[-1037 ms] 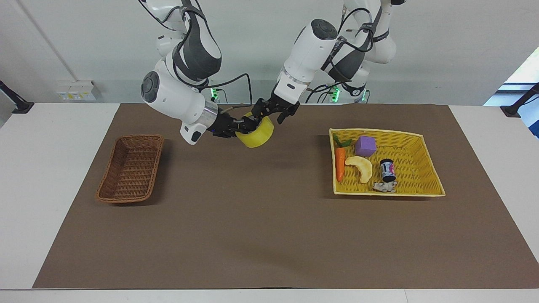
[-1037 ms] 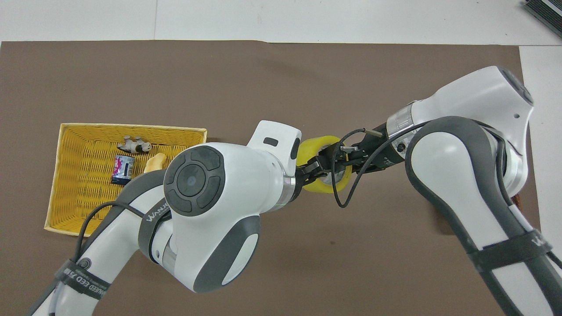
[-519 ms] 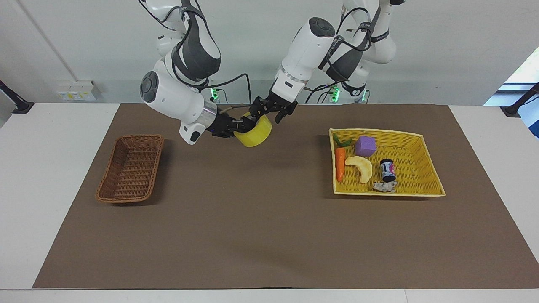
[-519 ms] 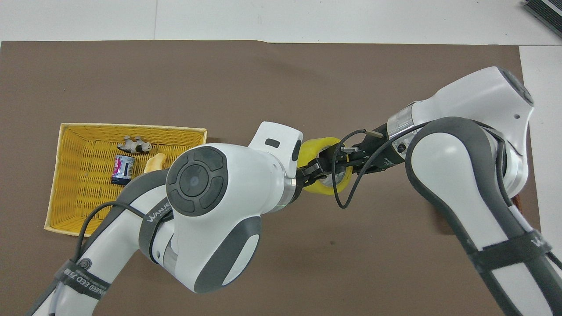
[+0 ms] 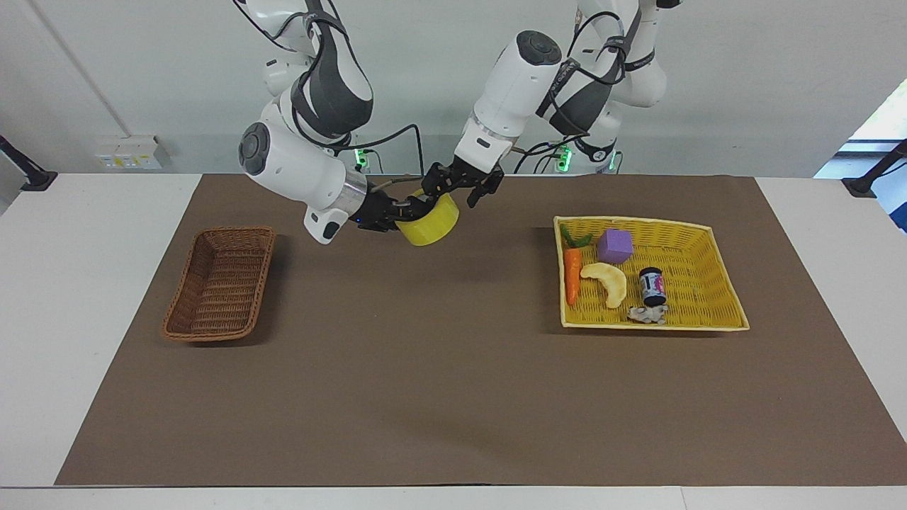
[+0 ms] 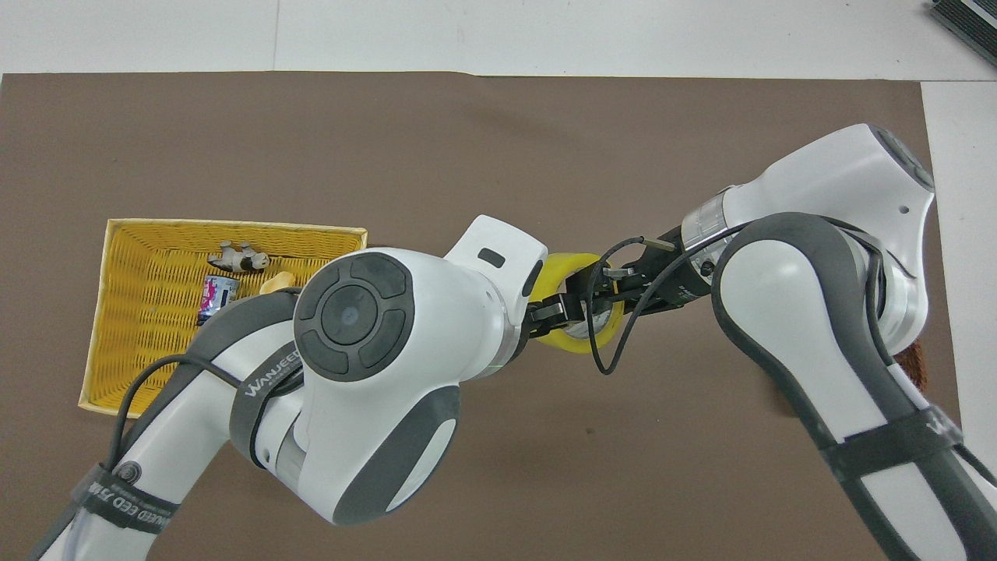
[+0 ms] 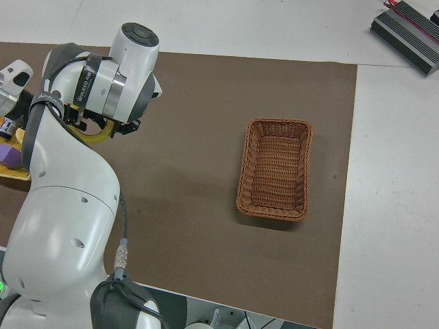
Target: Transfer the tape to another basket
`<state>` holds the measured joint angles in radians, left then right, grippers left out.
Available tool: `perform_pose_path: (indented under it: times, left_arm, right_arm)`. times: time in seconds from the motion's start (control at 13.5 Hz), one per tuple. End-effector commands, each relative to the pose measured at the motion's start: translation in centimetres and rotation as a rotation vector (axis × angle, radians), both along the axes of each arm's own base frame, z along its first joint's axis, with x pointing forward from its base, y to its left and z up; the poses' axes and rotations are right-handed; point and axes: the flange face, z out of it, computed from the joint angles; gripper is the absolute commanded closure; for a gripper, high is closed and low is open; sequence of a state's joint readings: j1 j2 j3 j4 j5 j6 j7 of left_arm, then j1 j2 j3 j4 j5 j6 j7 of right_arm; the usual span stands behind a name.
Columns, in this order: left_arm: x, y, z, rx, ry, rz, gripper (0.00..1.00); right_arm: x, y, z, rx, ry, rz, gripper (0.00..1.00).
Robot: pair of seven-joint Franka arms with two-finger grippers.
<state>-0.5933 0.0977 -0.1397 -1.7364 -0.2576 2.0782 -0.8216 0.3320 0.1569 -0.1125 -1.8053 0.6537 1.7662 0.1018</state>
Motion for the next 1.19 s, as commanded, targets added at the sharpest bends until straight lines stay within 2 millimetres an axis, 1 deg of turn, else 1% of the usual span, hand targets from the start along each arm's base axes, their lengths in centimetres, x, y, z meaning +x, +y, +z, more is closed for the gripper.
perform_pose_path:
  times: [0.0,0.15,0.3,0.52,0.59,0.67,0.81,0.89,0.96,1.11]
  left_arm:
    - [1.0,-0.2,-2.3,0.035,0.005,-0.005,0.00]
    - [1.3,-0.2,-2.3,0.019,0.003,0.009,0.00]
    - [1.4,0.0,-1.5,0.002,0.003,0.053,0.00]
    - [1.8,0.7,1.2,-0.066,0.029,0.105,0.00]
    - [2.0,1.5,2.3,-0.087,0.031,0.127,0.00]
    - [2.2,2.2,3.0,-0.101,0.042,0.150,0.00]
    - [2.6,4.8,5.0,-0.096,0.060,0.179,0.00]
    - [3.1,6.5,5.5,-0.064,0.077,0.181,0.00]
    - [4.0,8.6,5.8,-0.037,0.093,0.186,0.00]
    - [5.7,12.6,5.3,0.039,0.084,0.138,0.00]
  right_arm:
    - [0.2,-1.3,-0.4,-0.017,-0.022,0.006,1.00]
    - [0.2,-1.3,-0.4,-0.017,-0.021,0.005,1.00]
    - [0.2,-1.3,-0.4,-0.017,-0.021,0.005,1.00]
    - [0.2,-1.3,-0.4,-0.017,-0.021,0.005,1.00]
    - [0.2,-1.3,-0.4,-0.017,-0.021,0.005,1.00]
    - [0.2,-1.3,-0.4,-0.017,-0.021,0.005,1.00]
    - [0.2,-1.4,-0.4,-0.017,-0.022,0.004,1.00]
    - [0.2,-1.3,-0.4,-0.017,-0.022,0.005,1.00]
    - [0.2,-1.4,-0.4,-0.017,-0.027,0.011,1.00]
    - [0.5,-2.7,-0.5,-0.016,-0.030,0.006,1.00]
